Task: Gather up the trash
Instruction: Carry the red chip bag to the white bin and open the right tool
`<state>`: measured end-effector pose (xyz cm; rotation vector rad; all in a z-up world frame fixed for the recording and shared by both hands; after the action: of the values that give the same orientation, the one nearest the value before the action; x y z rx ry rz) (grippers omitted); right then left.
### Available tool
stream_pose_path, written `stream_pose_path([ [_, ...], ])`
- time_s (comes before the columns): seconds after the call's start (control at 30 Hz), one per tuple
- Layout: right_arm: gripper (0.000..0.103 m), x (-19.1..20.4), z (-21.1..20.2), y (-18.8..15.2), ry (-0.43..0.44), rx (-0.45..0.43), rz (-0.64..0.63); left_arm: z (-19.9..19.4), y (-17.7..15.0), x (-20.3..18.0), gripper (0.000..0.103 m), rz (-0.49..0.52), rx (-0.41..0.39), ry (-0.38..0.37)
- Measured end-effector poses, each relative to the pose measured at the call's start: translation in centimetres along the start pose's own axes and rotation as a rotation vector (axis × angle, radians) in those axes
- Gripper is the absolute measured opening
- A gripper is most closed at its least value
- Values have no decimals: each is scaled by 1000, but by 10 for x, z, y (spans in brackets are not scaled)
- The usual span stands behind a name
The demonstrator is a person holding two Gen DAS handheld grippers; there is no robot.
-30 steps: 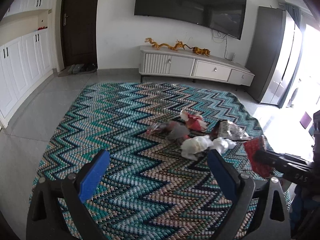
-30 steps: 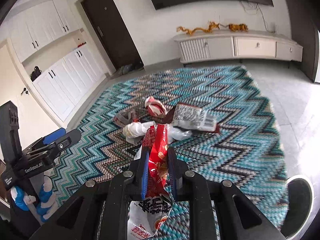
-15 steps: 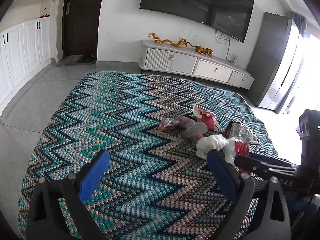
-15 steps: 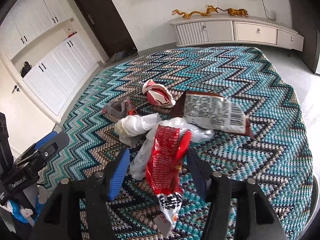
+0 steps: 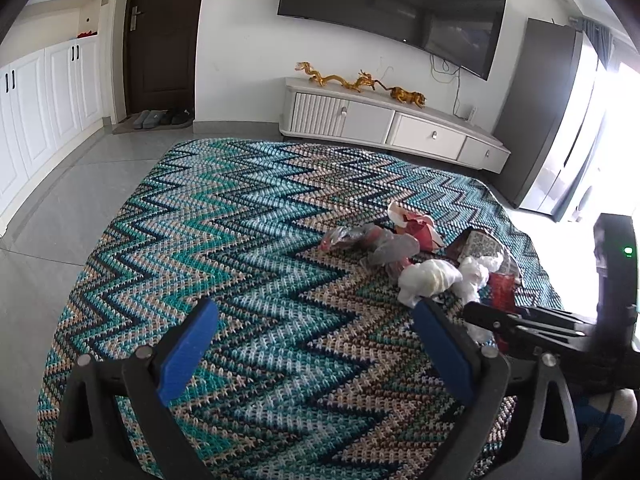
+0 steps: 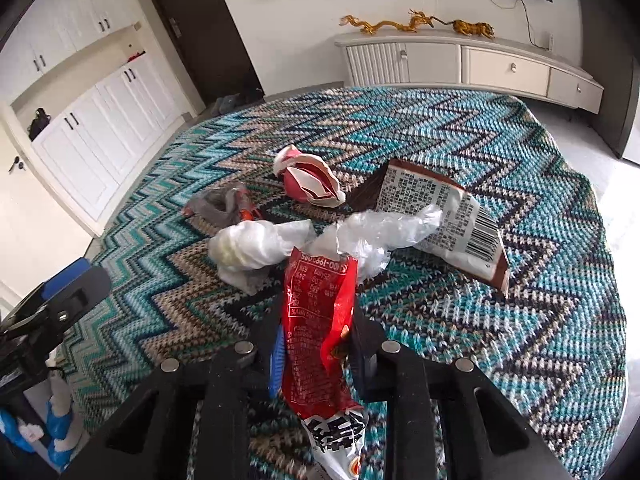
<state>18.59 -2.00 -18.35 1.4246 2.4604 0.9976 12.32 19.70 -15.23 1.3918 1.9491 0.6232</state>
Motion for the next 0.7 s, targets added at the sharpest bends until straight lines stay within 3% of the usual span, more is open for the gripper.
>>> stream_pose_path([
  [0.37, 19, -4, -62, -16, 74, -90, -17, -12, 2, -27, 99, 25, -6, -17],
  [0.7, 18, -29, -105, -29, 73, -155, 37, -25, -4, -62, 99, 79, -9, -22],
])
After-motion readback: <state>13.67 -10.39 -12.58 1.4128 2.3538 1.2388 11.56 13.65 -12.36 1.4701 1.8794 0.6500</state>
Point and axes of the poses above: each gripper's, at about its wrist camera, not at the fingertips, and z roughly the way its jaws point, x to its left, y to its top, the point moved 1 cm from there along z, roughly the way its jaws point, and after that the axes turned 5 degrees about -z, right-handed, at the moved point
